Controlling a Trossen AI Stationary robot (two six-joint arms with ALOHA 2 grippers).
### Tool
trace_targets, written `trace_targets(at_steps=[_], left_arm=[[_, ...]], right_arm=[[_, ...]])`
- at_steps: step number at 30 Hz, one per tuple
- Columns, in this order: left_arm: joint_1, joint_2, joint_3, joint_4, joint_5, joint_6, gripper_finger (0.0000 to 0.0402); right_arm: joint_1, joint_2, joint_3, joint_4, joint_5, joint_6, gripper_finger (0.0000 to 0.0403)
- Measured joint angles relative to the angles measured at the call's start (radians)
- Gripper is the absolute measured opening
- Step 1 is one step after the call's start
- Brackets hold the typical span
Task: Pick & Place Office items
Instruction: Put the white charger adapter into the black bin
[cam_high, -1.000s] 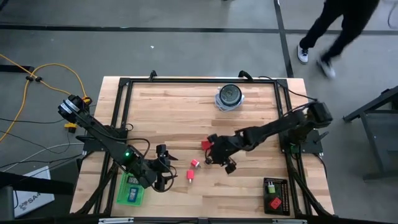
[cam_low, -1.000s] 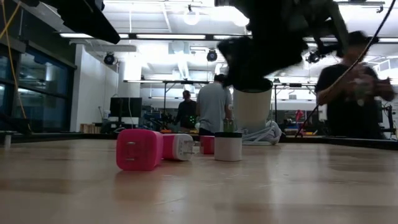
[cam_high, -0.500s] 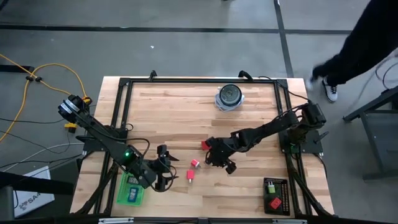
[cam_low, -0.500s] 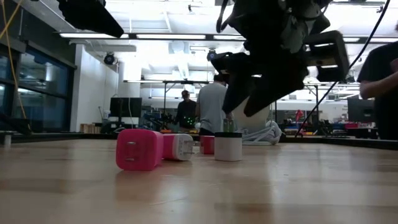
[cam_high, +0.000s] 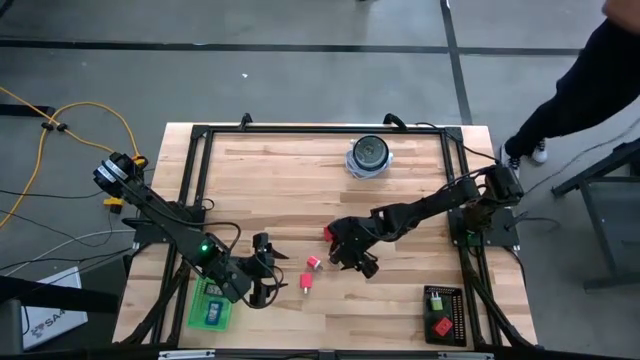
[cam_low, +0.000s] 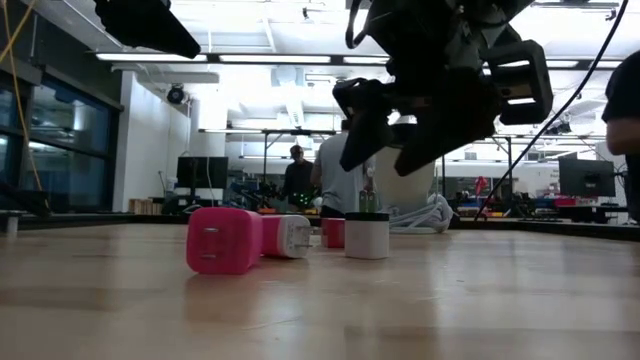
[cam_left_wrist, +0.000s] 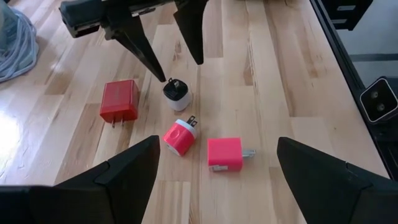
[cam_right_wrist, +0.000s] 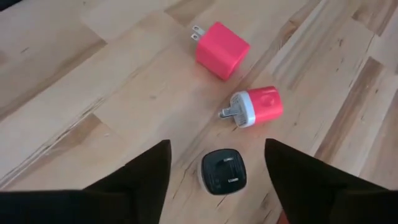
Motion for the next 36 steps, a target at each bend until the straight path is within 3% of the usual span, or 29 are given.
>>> trace_targets(at_steps=[36], left_arm=[[0.0,0.0,0.0,0.059,0.0,0.0,0.0317]], right_arm=[[-0.032,0.105,0.0,0.052,0.015,-0.021,0.0255]])
